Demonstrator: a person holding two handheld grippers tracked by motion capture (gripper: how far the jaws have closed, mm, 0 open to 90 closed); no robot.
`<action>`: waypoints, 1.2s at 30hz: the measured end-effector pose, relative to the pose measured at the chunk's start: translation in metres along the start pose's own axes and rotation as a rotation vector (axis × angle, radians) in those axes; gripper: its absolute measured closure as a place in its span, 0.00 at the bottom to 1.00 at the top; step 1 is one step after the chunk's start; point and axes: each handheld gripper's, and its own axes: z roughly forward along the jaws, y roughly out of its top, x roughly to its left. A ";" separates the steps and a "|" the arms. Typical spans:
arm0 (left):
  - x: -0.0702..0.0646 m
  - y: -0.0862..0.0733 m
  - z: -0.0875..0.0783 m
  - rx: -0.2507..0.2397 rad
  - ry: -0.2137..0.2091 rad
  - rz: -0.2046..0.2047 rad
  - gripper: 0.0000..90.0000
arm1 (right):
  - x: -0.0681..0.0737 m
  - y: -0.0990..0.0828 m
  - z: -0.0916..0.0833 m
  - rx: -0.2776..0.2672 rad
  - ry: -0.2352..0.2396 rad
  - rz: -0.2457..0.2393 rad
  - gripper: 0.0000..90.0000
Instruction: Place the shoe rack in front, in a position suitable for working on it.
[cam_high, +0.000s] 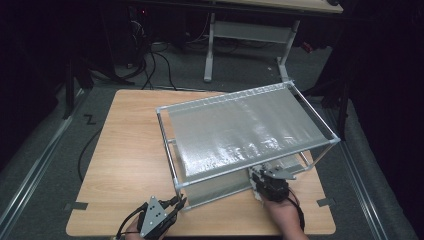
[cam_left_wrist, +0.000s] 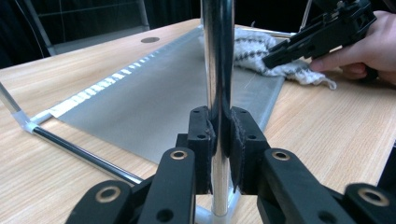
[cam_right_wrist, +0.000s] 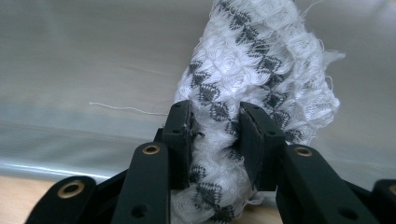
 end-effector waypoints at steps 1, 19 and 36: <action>0.001 0.001 0.000 0.008 -0.002 0.008 0.89 | -0.006 -0.001 -0.001 -0.002 -0.008 -0.007 0.73; 0.005 -0.002 -0.005 0.003 0.014 -0.021 0.89 | -0.099 -0.020 -0.022 0.016 -0.300 0.128 0.73; 0.005 -0.003 -0.004 -0.009 0.009 -0.009 0.89 | -0.105 -0.021 -0.020 0.022 -0.231 0.197 0.68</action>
